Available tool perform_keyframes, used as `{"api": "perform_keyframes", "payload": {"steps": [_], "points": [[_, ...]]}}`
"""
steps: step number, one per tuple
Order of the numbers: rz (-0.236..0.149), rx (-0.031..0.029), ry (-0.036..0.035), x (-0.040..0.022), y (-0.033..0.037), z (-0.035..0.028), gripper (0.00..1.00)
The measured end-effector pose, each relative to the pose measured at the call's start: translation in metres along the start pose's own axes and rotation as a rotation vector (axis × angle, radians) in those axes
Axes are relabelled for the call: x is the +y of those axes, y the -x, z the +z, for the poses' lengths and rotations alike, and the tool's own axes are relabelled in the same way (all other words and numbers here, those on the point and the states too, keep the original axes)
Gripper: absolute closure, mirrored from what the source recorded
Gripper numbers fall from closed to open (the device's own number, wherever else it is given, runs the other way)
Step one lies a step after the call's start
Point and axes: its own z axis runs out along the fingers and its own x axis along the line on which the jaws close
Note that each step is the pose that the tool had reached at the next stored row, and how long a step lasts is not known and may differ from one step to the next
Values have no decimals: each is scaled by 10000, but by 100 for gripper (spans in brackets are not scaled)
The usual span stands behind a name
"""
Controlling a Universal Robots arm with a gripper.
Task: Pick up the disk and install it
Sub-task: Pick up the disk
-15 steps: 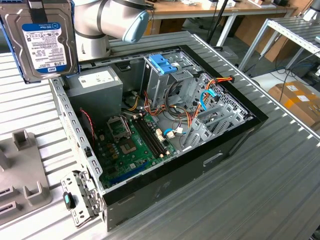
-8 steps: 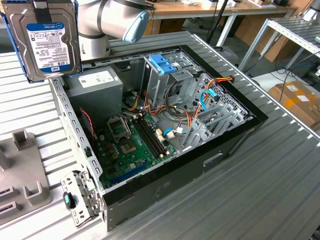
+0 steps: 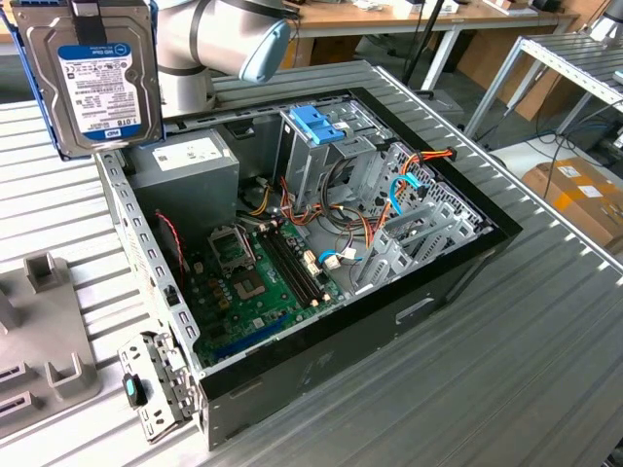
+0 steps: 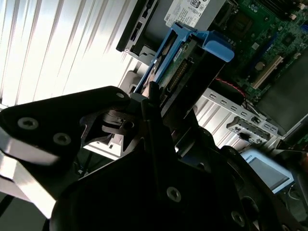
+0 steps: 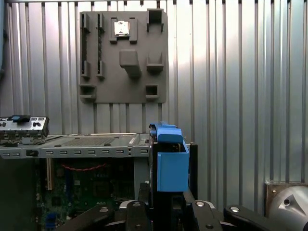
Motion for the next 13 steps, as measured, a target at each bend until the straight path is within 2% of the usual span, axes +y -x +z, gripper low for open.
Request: {"api": "perform_keyframes", "payload": {"steps": [13], "points": [[0,0,0,-54,1,1,65]]}}
